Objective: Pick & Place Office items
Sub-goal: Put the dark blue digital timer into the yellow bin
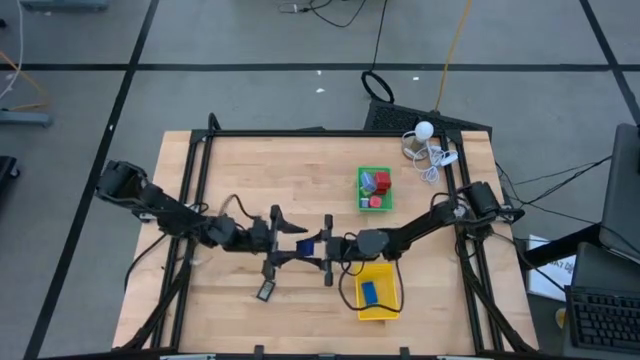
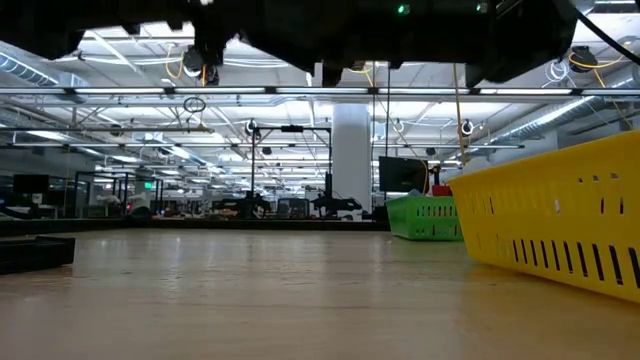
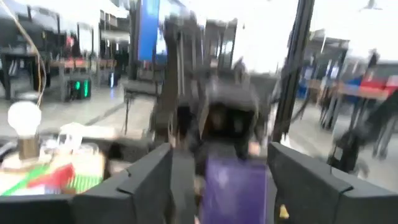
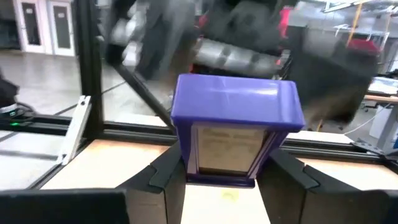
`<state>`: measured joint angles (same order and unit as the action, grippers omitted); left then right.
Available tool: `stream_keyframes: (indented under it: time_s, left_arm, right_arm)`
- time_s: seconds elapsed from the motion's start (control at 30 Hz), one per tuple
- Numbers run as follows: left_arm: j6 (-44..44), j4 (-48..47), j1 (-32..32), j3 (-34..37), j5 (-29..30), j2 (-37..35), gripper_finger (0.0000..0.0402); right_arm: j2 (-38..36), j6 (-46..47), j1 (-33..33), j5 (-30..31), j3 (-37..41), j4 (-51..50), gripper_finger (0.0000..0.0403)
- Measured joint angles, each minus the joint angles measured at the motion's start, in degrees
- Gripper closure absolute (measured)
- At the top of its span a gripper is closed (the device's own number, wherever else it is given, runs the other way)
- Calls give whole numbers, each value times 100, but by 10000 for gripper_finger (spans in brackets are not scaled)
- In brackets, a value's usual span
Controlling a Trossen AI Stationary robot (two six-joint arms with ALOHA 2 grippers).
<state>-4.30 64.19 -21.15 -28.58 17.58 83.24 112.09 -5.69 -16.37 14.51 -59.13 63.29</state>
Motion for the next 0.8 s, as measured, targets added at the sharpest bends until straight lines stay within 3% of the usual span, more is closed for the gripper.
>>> stream_keyframes:
  time_s: [0.1, 0.23, 0.57, 0.8]
  left_arm:
    - [100, -164, -36, -2, -115, -379, 118]
    - [411, -1083, -46, -2, -169, -1078, 102]
    - [504, -5115, -56, -2, -173, -3867, 93]
    - [615, -6245, -63, -2, 72, -4937, 101]
  right_arm:
    - [-275, 2, -44, -23, 54, -438, 255]
    - [-883, 19, -158, 6, 180, -1320, 255]
    - [-2825, 931, -1001, 21, 781, -4429, 255]
    - [-3646, 2089, -1925, -70, 1376, -4983, 255]
